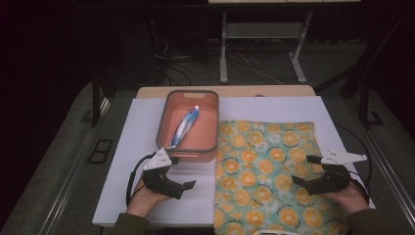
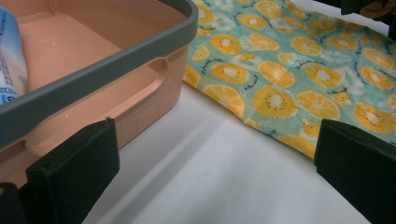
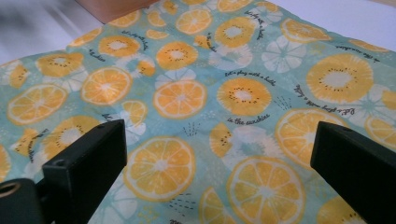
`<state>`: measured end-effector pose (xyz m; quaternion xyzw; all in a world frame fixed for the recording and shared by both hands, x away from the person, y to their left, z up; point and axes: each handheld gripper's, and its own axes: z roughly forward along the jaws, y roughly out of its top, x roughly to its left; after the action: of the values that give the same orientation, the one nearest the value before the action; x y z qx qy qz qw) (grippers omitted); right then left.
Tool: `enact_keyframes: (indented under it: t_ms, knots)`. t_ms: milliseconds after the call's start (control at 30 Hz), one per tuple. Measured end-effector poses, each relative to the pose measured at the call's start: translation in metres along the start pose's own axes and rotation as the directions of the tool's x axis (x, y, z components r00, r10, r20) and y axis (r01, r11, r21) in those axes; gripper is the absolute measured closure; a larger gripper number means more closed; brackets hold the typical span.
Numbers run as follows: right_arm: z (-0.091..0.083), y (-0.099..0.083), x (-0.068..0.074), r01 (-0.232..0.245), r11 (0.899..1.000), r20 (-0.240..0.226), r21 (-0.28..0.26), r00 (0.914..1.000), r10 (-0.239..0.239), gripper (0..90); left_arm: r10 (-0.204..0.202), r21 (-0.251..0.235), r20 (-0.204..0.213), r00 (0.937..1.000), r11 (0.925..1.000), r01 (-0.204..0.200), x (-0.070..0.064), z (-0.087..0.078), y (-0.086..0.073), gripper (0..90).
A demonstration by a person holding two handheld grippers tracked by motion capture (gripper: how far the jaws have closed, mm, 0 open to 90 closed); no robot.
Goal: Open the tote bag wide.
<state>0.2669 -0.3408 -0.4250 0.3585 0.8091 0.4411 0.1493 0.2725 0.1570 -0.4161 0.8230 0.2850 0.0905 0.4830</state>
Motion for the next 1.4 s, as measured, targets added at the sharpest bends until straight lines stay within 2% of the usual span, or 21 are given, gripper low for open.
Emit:
enact_keyframes:
  t_ms: [233,567,1000,1167,1400]
  knots:
    - [0.000,0.000,-0.001,-0.006,1.000,-0.001,-0.001,1.0000,0.006,3.5,0.004,0.007,0.007,1.0000,1.0000,-0.004,-0.005,0.002,0.001,2.2]
    - [0.000,0.000,-0.001,-0.007,1.000,0.004,-0.002,1.0000,0.007,3.5,0.014,0.026,0.013,0.9998,0.9996,-0.014,-0.012,0.008,0.001,14.0]
    - [0.000,0.000,-0.001,-0.001,1.000,0.009,-0.002,1.0000,0.001,3.5,0.040,0.069,0.057,0.9976,0.9967,-0.044,-0.026,0.030,0.003,20.2]
    - [0.000,0.000,0.000,-0.004,1.000,0.011,-0.001,0.9999,0.004,3.5,0.037,0.069,0.070,0.9969,0.9968,-0.041,-0.030,0.038,0.005,21.1]
    - [0.001,0.000,0.000,-0.001,1.000,0.014,0.004,0.9999,0.001,3.5,0.037,0.107,0.078,0.9962,0.9933,-0.046,-0.036,0.054,0.004,20.7]
